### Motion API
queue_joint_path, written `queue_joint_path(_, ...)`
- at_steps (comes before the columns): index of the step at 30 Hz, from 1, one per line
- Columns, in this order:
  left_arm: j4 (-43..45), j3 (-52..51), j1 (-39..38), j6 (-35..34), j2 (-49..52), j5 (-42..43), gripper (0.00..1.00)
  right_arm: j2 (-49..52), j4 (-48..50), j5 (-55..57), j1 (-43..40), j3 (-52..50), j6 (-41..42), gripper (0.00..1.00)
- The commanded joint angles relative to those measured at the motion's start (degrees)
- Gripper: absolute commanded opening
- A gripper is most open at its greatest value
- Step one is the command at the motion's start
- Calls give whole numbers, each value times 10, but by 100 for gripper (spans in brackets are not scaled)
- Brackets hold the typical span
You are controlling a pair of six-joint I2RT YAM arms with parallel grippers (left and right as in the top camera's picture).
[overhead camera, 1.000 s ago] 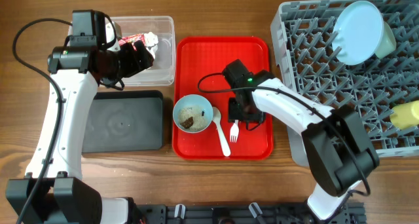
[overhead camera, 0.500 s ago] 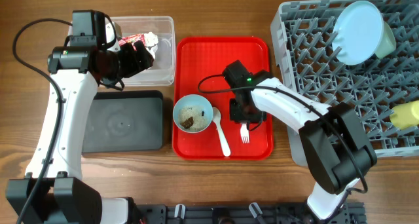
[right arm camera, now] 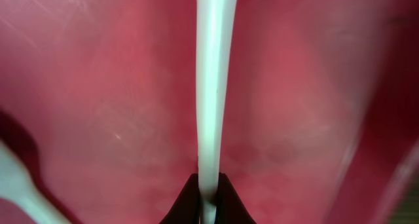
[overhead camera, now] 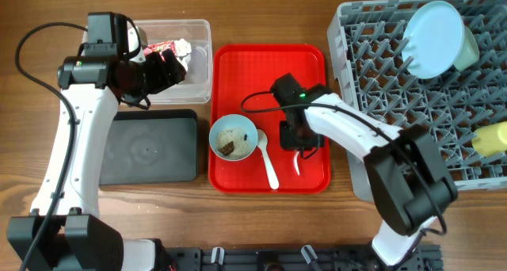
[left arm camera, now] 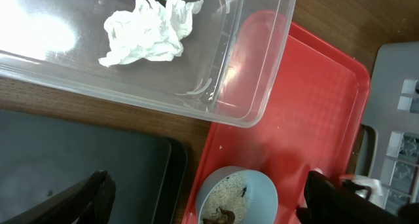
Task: Sort waste into correct bins and load items into the dishwasher rack
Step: 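Carry the fork to the rack's near edge and release it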
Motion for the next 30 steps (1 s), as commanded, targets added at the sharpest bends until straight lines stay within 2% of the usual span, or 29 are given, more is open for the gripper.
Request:
queue_joint_path(1,1,2,1,9,-7,-2,94,-90,-17,4,-29,28,-65,4)
queue_joint_path(9,1,2,1,9,-7,-2,94,-240,-33,9,-162,43,-257,4)
queue_joint_path(12,1,2,1,9,-7,-2,94,-255,-38,1,-212,42,-339,4)
queue_joint_path(16,1,2,1,9,-7,-2,94,-242,-74,2,-266,41,-402,4)
queue_joint_path(26,1,2,1,9,-7,-2,94,-147,-103,1,-286,40,-383,4)
queue_joint_path(27,1,2,1,9,-7,-2,94,-141,-103,1,-286,40,-376,5)
queue_joint_path(30,1,2,1,9,-7,-2,94,-125,-101,2,-286,40,-350,17)
